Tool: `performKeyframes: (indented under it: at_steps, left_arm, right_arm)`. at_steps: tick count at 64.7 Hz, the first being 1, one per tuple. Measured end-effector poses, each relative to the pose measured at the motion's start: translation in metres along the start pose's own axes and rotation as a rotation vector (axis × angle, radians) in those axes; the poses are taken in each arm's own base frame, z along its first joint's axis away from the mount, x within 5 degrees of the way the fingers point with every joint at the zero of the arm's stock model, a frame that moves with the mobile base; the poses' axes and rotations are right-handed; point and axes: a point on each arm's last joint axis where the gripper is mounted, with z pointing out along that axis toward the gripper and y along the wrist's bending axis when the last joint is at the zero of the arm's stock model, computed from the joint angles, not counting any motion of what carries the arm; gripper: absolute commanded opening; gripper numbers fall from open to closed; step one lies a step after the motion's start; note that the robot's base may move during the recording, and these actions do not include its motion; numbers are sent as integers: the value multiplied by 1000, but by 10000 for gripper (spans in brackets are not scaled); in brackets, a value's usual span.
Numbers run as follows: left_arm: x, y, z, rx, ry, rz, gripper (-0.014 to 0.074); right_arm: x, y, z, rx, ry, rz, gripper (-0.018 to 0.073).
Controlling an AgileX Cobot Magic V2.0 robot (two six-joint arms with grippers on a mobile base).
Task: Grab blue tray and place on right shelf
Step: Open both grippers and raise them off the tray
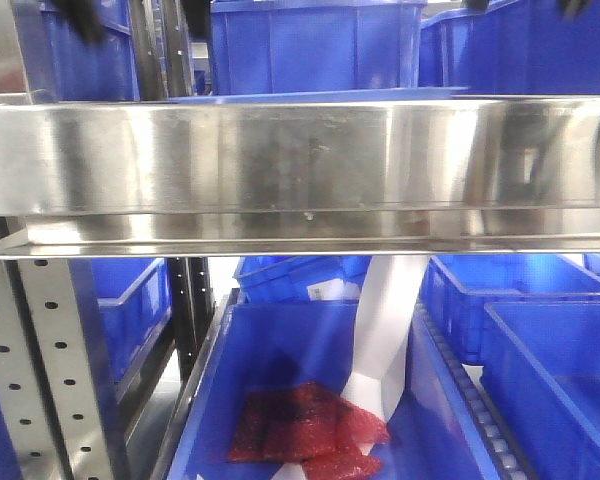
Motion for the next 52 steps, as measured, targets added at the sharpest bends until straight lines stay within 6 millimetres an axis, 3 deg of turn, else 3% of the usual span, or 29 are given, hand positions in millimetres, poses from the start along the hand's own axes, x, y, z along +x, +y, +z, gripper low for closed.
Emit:
performKeyframes:
  at_steps: [8, 17, 26, 42, 52]
  left_arm:
    - [6, -9, -47, 17, -86, 53, 406]
    - [28, -13, -83, 47, -108, 90, 169]
    - [65, -1, -109, 54, -102, 111, -56]
    - [145, 30, -138, 99, -236, 121, -48]
    - [203, 47, -134, 142, -353, 128, -48]
  right_arm:
    - [4, -4, -43, -17, -77, -15, 243]
    - [29, -12, -78, -25, -115, -45, 71]
    - [69, -23, -93, -30, -132, -62, 60]
    - [161, -46, -99, -54, -222, -92, 60]
    - [214, -59, -95, -69, -307, -101, 60]
